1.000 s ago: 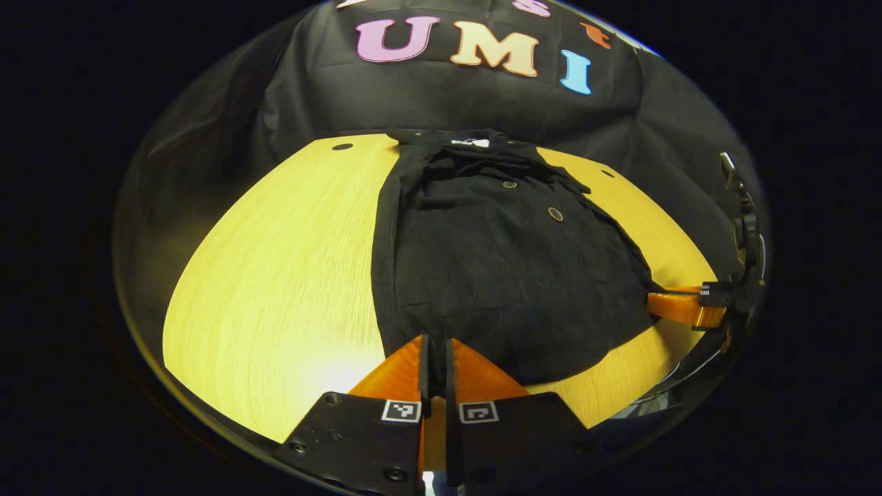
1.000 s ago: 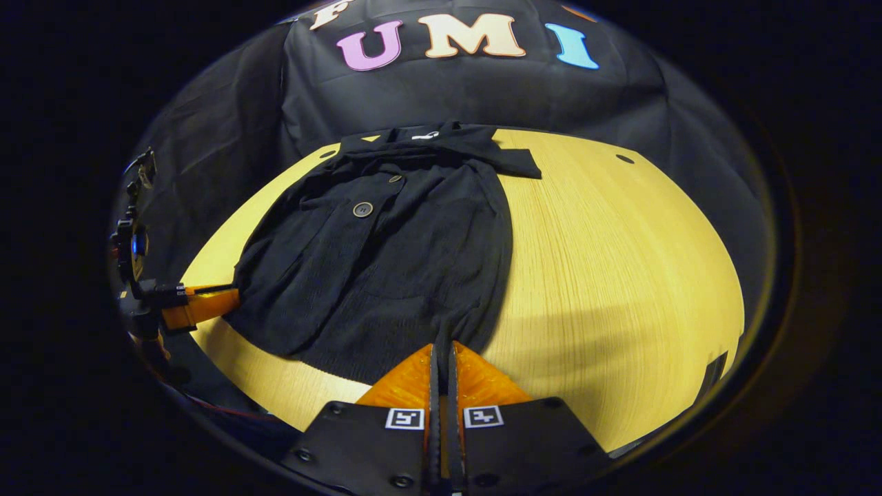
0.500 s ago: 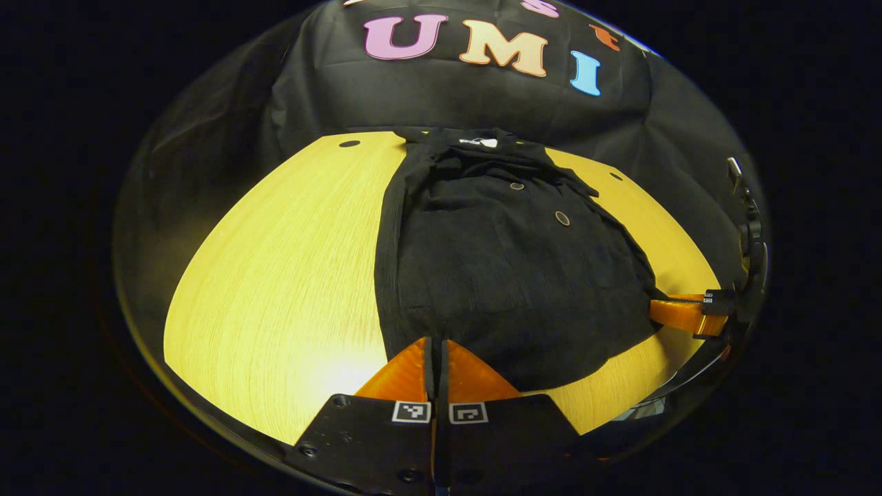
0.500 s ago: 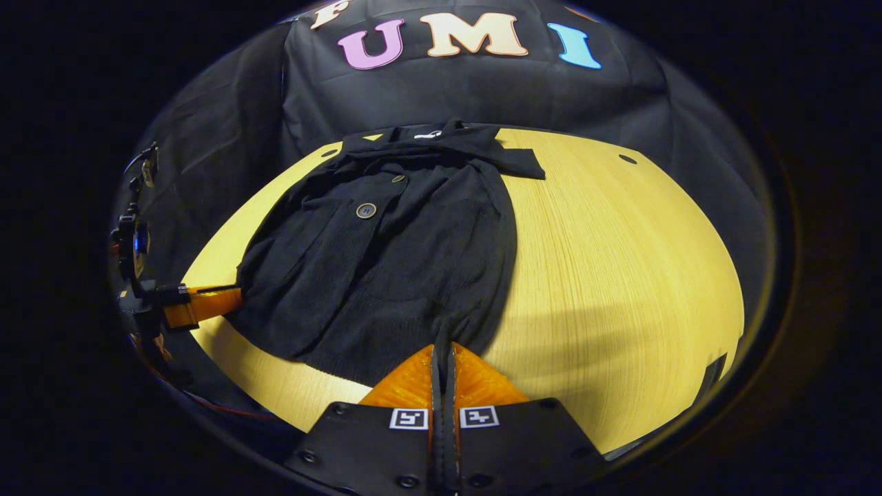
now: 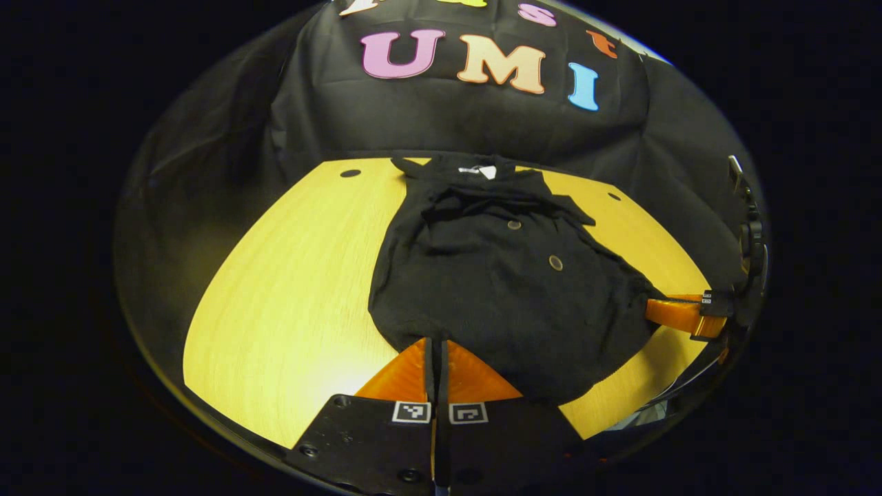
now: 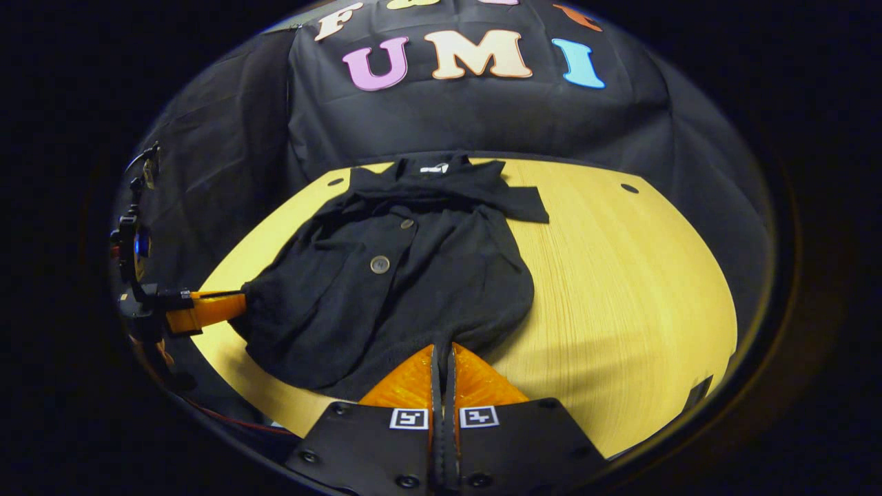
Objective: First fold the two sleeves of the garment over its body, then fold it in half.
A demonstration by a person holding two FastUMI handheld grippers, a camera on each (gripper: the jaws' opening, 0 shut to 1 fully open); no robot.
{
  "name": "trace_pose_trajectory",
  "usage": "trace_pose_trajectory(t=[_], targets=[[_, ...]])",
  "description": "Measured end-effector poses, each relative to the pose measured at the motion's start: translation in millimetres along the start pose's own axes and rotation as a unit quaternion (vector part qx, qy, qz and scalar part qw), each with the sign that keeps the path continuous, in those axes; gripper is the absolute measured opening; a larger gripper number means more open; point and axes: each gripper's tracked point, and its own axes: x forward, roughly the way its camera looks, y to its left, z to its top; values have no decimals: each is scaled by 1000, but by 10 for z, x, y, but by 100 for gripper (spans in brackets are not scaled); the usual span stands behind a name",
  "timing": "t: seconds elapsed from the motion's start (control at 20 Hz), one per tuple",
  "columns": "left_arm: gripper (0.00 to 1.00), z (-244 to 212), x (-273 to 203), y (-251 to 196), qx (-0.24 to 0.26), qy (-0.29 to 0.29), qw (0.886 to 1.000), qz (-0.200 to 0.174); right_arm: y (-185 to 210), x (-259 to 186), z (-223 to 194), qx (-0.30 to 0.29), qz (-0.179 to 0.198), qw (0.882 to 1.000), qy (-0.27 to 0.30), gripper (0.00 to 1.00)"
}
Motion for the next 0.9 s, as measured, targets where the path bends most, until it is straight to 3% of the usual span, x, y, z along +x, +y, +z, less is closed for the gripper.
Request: trace_pose_trajectory(t=[0.65,0.9], targets=[[0,1267,154,22,35,-116,992,-19,23,143,1139,-17,3,997,-81,2],[0,1764,354,54,20,-158,987,-15,-21,263,1702,-37,-1,993,-114,2]])
